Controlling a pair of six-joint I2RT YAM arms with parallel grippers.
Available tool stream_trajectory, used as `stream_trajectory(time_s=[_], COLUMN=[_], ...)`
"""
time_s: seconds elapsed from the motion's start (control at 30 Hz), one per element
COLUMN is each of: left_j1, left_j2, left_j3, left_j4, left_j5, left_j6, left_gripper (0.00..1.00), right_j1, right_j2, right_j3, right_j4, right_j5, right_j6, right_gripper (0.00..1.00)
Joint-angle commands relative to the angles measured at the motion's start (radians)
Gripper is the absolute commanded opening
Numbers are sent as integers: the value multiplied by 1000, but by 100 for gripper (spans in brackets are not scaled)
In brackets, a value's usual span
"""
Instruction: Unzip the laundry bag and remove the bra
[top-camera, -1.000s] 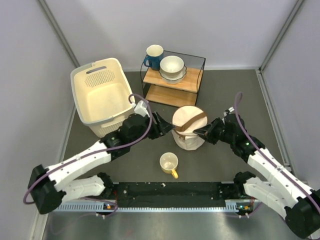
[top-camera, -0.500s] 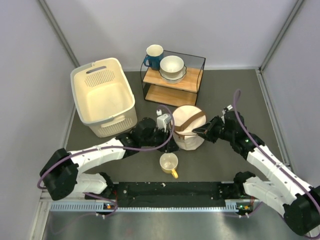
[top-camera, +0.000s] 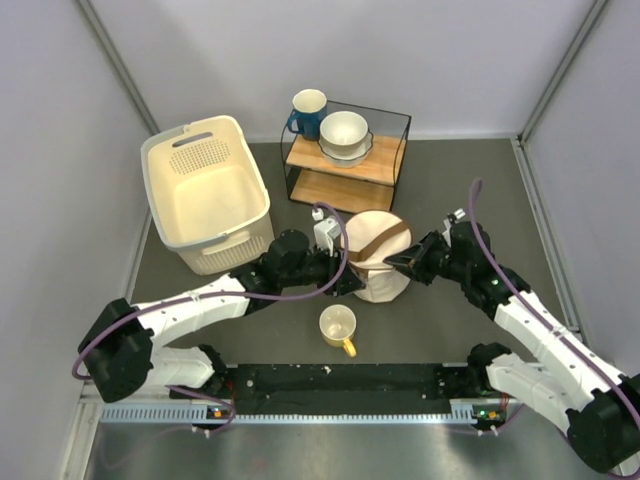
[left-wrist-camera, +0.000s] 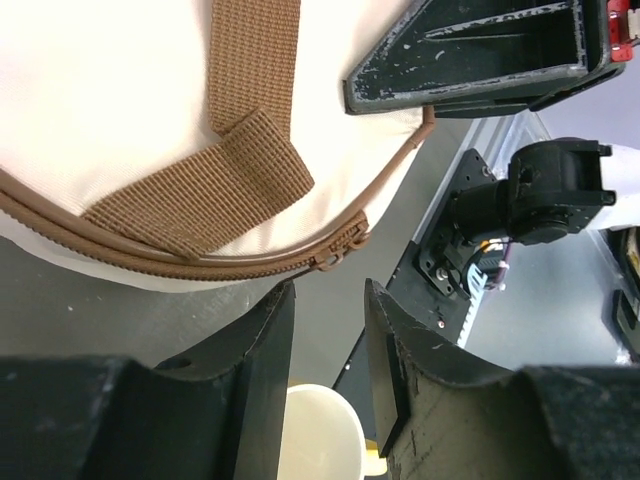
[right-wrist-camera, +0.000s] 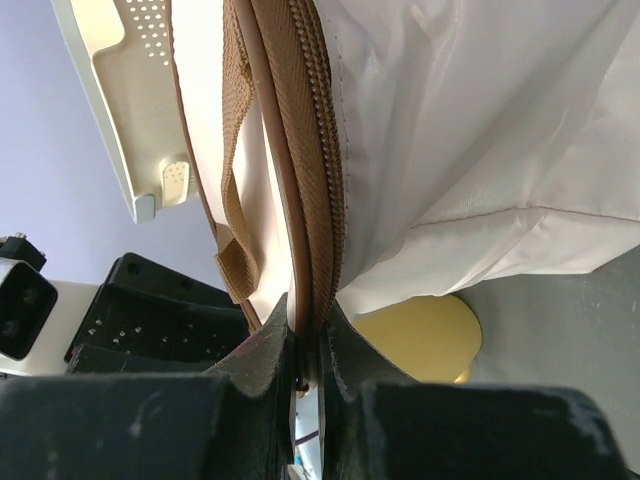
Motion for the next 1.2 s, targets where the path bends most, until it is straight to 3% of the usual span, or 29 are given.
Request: stream_trajectory(time_s=[0.0, 0.23, 0.43, 0.57, 0.77, 0.87, 0.93, 1.17], left_j1=[-2, 3, 7, 9, 9, 9, 9, 18], left_j2=[-26, -55, -37, 3, 3, -20, -43, -95], left_j3=[44, 24, 0, 32, 21, 21, 20, 3], left_j4=[5, -23, 78, 103, 149, 125, 95, 19], left_j5=[-78, -191, -76, 12, 10, -28, -69, -140], left_j6=[52, 35, 37, 15, -23, -11, -2, 63], left_gripper=[40, 48, 48, 40, 25, 14, 0, 0], right_j1=[-10, -18, -35, -35, -35, -35, -35, -76], right_j2=[6, 3, 6, 5, 5, 8, 9, 0], right_j3=[48, 31, 18, 20, 9, 3, -5, -48], right_j4=[86, 106, 124, 127, 129, 130, 132, 127], right_j5=[-41, -50, -70, -70, -73, -76, -77, -122], right_j6=[4, 9, 12, 12, 13, 12, 9, -40], right_gripper=[0, 0, 0, 0, 0, 0, 0, 0])
